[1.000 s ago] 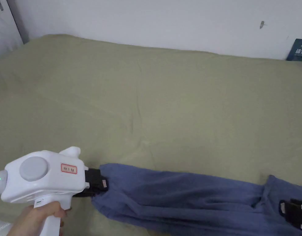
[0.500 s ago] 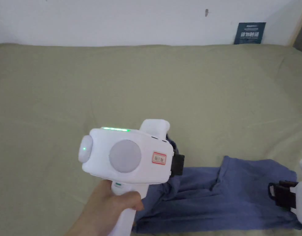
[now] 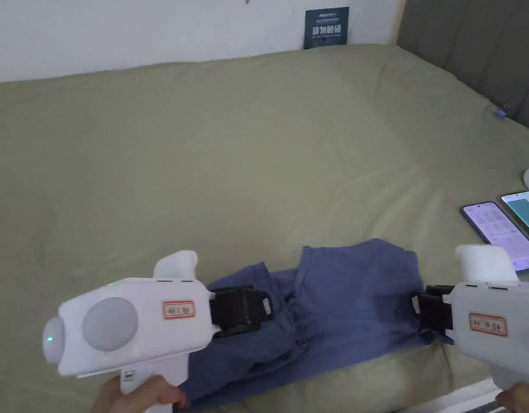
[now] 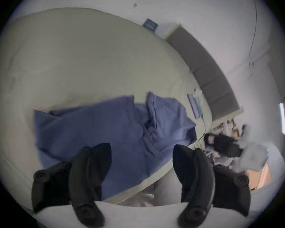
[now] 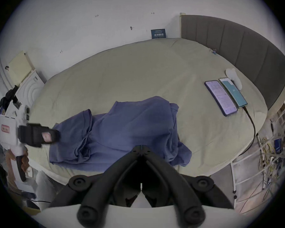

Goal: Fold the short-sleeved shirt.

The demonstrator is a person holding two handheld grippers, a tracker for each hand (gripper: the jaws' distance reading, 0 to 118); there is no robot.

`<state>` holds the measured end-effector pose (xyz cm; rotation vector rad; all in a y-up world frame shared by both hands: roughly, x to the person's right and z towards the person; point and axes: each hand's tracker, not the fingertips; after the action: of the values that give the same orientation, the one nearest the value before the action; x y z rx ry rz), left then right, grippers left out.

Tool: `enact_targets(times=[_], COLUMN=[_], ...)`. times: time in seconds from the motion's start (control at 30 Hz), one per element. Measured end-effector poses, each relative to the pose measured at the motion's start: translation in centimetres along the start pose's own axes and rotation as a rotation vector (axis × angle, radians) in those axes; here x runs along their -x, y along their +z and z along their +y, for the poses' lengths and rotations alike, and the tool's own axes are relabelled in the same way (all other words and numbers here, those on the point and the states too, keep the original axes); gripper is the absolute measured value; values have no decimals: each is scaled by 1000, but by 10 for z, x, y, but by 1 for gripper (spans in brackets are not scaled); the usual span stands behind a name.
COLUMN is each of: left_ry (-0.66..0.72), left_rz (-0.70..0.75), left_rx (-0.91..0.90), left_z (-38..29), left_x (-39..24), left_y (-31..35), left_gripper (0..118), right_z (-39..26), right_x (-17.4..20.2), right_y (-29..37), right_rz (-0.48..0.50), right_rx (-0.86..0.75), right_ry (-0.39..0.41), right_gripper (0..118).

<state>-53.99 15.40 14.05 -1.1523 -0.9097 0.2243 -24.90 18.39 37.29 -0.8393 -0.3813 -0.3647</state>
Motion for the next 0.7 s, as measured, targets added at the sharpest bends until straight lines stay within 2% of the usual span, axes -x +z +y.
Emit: enact_targets(times=[0.03,0.07,0.1,0.2,0.53,0.67,0.7], left_ry=[11,-4,-13,-32,-97,-250,-223], left_rz=[11,43,84,171,35,96,100], left_rx=[-52,-77,-81,-31,153,214,200], left_z=[0,1,3,1,-25,-42,-46], left_x=[4,8,12,23,-20,-52,-60], left_y=[13,22,24,13,-77,-107,-104], left_gripper=[51,18,1,1,1,1,1], right_z=[-1,-2,-2,-2,0,0,-1], right_x=[1,2,4,8,17,10,8], right_y=[-1,-2,-4,-8,-10,-5,-4], right_rz=[1,1,0,12,14,6,3], right_rx=[6,10,13,17,23,14,11], right_ry=[4,10,14,18,47,31,23], right_gripper=[0,0,0,0,0,0,0])
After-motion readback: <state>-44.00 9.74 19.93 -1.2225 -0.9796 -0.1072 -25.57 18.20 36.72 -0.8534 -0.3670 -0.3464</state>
